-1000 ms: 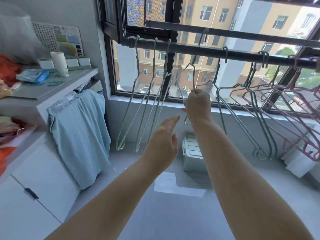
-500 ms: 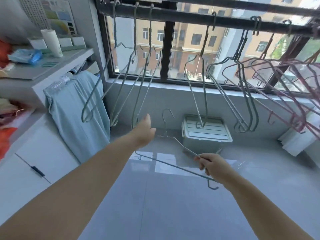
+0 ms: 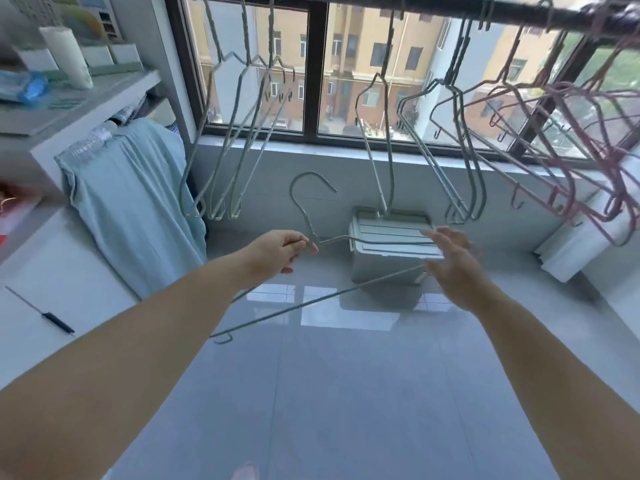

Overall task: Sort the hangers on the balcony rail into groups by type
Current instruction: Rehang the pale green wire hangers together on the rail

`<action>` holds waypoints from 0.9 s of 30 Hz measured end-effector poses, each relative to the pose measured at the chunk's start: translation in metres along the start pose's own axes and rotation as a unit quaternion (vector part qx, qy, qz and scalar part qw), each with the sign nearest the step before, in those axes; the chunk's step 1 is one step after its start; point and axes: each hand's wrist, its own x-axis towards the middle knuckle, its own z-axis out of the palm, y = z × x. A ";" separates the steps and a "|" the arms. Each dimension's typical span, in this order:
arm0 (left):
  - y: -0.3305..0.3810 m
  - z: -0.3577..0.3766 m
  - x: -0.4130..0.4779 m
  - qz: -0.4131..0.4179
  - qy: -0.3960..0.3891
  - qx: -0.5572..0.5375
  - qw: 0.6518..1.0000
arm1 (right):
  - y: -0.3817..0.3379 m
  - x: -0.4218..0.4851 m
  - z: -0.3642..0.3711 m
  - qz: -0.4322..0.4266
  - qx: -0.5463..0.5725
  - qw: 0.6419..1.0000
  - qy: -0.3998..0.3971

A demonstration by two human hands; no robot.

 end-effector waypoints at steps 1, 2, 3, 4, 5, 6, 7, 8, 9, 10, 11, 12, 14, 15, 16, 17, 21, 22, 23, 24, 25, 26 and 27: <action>0.000 0.002 -0.001 -0.005 0.010 -0.010 1.000 | -0.009 -0.005 0.008 -0.002 -0.008 1.000 -0.009; 0.000 0.004 -0.001 -0.008 0.020 -0.021 1.000 | -0.020 -0.013 0.018 -0.017 -0.005 0.999 -0.029; 0.000 0.006 -0.001 -0.012 0.031 -0.034 0.999 | -0.034 -0.025 0.027 -0.044 0.002 0.998 -0.052; 0.001 0.007 0.000 -0.016 0.042 -0.047 0.998 | -0.045 -0.037 0.038 -0.073 0.018 0.994 -0.078; 0.002 0.010 0.000 -0.020 0.053 -0.058 0.997 | -0.055 -0.051 0.049 -0.102 0.042 0.988 -0.106; 0.005 0.012 0.000 -0.024 0.067 -0.068 0.995 | -0.065 -0.064 0.058 -0.119 0.072 0.980 -0.139; 0.007 0.015 0.001 -0.027 0.085 -0.077 0.993 | -0.073 -0.076 0.064 -0.132 0.104 0.971 -0.173; 0.011 0.018 0.002 -0.028 0.102 -0.092 0.990 | -0.081 -0.087 0.070 -0.139 0.130 0.960 -0.204; 0.014 0.023 0.003 -0.027 0.117 -0.109 0.987 | -0.089 -0.097 0.074 -0.143 0.152 0.951 -0.230; 0.019 0.027 0.004 -0.025 0.130 -0.124 0.983 | -0.097 -0.107 0.077 -0.138 0.174 0.942 -0.253; 0.024 0.032 0.005 -0.020 0.143 -0.135 0.980 | -0.105 -0.116 0.079 -0.127 0.192 0.933 -0.277; 0.031 0.038 0.005 -0.013 0.155 -0.140 0.978 | -0.111 -0.124 0.080 -0.113 0.209 0.925 -0.296; 0.045 0.050 0.003 0.008 0.171 -0.130 0.977 | -0.121 -0.138 0.079 -0.083 0.243 0.920 -0.297; 0.053 0.054 0.003 0.022 0.172 -0.118 0.978 | -0.123 -0.143 0.077 -0.075 0.258 0.924 -0.273; 0.063 0.057 0.003 0.034 0.173 -0.107 0.978 | -0.122 -0.146 0.075 -0.068 0.269 0.929 -0.243; 0.073 0.060 0.003 0.047 0.180 -0.098 0.978 | -0.120 -0.148 0.073 -0.063 0.279 0.934 -0.215; 0.117 0.052 0.007 0.067 0.221 -0.119 0.966 | -0.112 -0.135 0.049 -0.072 0.288 0.948 -0.112; 0.127 0.047 0.008 0.075 0.227 -0.122 0.963 | -0.113 -0.126 0.040 -0.072 0.287 0.952 -0.074; 0.137 0.041 0.009 0.089 0.230 -0.112 0.963 | -0.115 -0.114 0.030 -0.075 0.285 0.955 -0.031; 0.145 0.034 0.009 0.106 0.232 -0.094 0.962 | -0.119 -0.102 0.020 -0.084 0.284 0.955 0.011; 0.152 0.026 0.007 0.127 0.232 -0.077 0.961 | -0.125 -0.089 0.008 -0.091 0.288 0.952 0.045; 0.158 0.019 0.005 0.146 0.227 -0.061 0.961 | -0.133 -0.075 -0.003 -0.094 0.296 0.948 0.069; 0.162 0.012 0.005 0.165 0.220 -0.043 0.961 | -0.140 -0.061 -0.013 -0.094 0.305 0.944 0.084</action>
